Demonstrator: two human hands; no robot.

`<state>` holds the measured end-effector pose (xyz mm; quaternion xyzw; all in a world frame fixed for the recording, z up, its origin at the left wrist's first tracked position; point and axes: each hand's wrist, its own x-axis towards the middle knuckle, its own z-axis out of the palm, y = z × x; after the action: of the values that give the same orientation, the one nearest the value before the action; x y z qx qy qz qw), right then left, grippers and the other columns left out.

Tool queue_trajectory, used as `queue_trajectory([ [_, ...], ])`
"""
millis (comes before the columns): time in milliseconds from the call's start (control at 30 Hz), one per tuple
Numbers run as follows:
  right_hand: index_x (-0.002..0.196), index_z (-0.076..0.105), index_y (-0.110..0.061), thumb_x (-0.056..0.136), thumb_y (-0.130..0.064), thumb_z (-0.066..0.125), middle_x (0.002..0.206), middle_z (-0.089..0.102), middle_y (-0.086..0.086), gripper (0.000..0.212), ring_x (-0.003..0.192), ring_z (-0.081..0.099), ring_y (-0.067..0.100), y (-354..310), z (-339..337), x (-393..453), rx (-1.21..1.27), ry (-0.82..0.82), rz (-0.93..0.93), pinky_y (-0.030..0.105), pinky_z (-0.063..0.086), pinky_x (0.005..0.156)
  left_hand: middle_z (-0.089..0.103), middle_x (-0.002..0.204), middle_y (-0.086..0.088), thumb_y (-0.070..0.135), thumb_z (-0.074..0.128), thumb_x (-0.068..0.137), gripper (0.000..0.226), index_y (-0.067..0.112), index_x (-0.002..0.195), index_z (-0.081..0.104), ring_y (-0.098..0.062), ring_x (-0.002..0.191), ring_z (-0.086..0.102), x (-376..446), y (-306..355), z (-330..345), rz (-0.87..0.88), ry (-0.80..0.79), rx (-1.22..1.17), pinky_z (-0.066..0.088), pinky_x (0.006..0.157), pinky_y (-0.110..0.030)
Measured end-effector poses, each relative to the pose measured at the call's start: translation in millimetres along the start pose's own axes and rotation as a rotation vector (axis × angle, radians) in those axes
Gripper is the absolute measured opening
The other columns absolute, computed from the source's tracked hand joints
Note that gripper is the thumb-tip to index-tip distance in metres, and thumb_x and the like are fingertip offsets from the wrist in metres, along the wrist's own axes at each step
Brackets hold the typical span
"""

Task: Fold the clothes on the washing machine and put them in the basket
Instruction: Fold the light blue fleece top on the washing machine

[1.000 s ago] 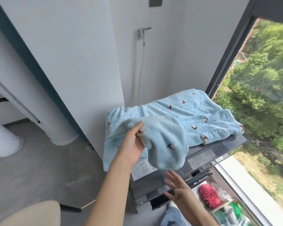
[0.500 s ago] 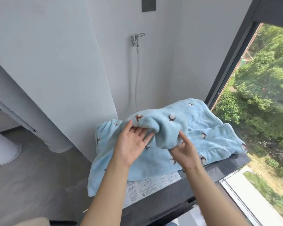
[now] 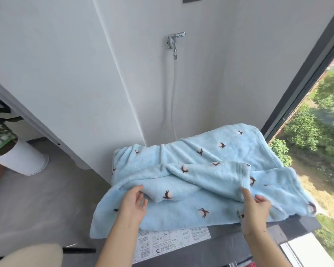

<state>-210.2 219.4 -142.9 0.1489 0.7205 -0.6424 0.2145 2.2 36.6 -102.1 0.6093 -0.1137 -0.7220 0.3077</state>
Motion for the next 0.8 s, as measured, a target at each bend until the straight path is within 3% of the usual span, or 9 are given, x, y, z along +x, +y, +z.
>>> queue_trajectory([
  [33,0.091,0.045,-0.014,0.081,-0.036,0.073,0.072,0.040,0.004,0.036,0.054,0.038,0.018,4,-3,-4,0.010,-0.064,0.036,0.028,0.032,0.050,0.052,0.088,0.002,0.001,0.057,0.090,0.012,0.013,0.094,0.057,-0.010,0.091,0.049,3,1,3,0.065,0.044,0.008,0.040,0.093,-0.027],
  [100,0.076,0.048,-0.016,0.083,-0.040,0.068,0.054,0.036,0.000,0.032,0.039,0.030,0.013,6,-8,-9,0.028,-0.217,0.251,0.021,0.025,0.038,0.049,0.079,0.002,-0.001,0.056,0.090,0.014,0.013,0.088,0.055,-0.008,0.078,0.048,8,5,8,0.131,0.034,-0.022,0.048,0.071,-0.018],
  [167,0.079,0.056,-0.013,0.090,-0.040,0.060,0.047,0.044,-0.002,0.030,0.033,0.040,0.010,4,-11,-13,0.040,-0.400,0.514,0.016,0.029,0.033,0.051,0.077,-0.002,0.000,0.054,0.092,0.011,0.007,0.083,0.055,-0.009,0.070,0.049,9,10,13,0.049,-0.057,-0.137,0.051,0.051,-0.015],
  [267,0.100,0.064,-0.004,0.093,-0.042,0.056,0.081,0.074,0.009,0.039,0.060,0.071,0.016,5,-6,-16,0.044,-0.550,0.601,0.021,0.051,0.043,0.057,0.093,-0.010,0.007,0.053,0.095,0.008,0.000,0.092,0.056,-0.016,0.084,0.057,12,15,19,-0.080,-0.133,-0.199,0.057,0.065,-0.022],
  [333,0.111,0.061,-0.005,0.092,-0.035,0.060,0.103,0.072,0.015,0.035,0.082,0.074,0.022,5,5,-12,0.176,-0.536,0.538,0.026,0.059,0.054,0.055,0.109,-0.013,0.011,0.054,0.096,0.019,-0.003,0.107,0.052,-0.022,0.107,0.056,15,16,20,-0.147,-0.126,-0.180,0.050,0.088,-0.030],
  [433,0.121,0.058,-0.009,0.091,-0.026,0.063,0.109,0.067,0.011,0.034,0.095,0.067,0.021,-7,29,-5,0.342,-0.426,0.413,0.031,0.060,0.068,0.048,0.131,-0.014,0.018,0.060,0.093,0.051,-0.001,0.135,0.039,-0.025,0.131,0.044,19,22,22,-0.221,-0.105,-0.175,0.039,0.104,-0.038],
  [533,0.120,0.060,-0.010,0.093,-0.024,0.060,0.117,0.066,0.009,0.030,0.103,0.064,0.020,-27,49,-6,0.439,-0.457,0.309,0.030,0.052,0.079,0.043,0.138,-0.015,0.022,0.065,0.090,0.061,0.003,0.138,0.033,-0.028,0.131,0.044,17,29,25,-0.323,-0.108,-0.211,0.038,0.104,-0.043],
  [667,0.105,0.066,-0.005,0.091,-0.022,0.052,0.108,0.065,0.014,0.025,0.109,0.059,0.025,-84,75,-22,0.511,-0.699,0.143,0.033,0.046,0.091,0.048,0.126,-0.017,0.035,0.070,0.084,0.055,-0.001,0.117,0.045,-0.031,0.122,0.047,9,42,24,-0.455,-0.181,-0.281,0.039,0.103,-0.043],
  [800,0.131,0.052,0.005,0.090,-0.016,0.048,0.134,0.053,0.021,0.046,0.128,0.050,0.032,-139,99,-51,0.669,-0.890,0.124,0.038,0.034,0.111,0.060,0.120,-0.023,0.032,0.073,0.076,0.064,0.000,0.127,0.051,-0.034,0.115,0.056,16,56,22,-0.389,-0.325,-0.506,0.042,0.104,-0.040],
])
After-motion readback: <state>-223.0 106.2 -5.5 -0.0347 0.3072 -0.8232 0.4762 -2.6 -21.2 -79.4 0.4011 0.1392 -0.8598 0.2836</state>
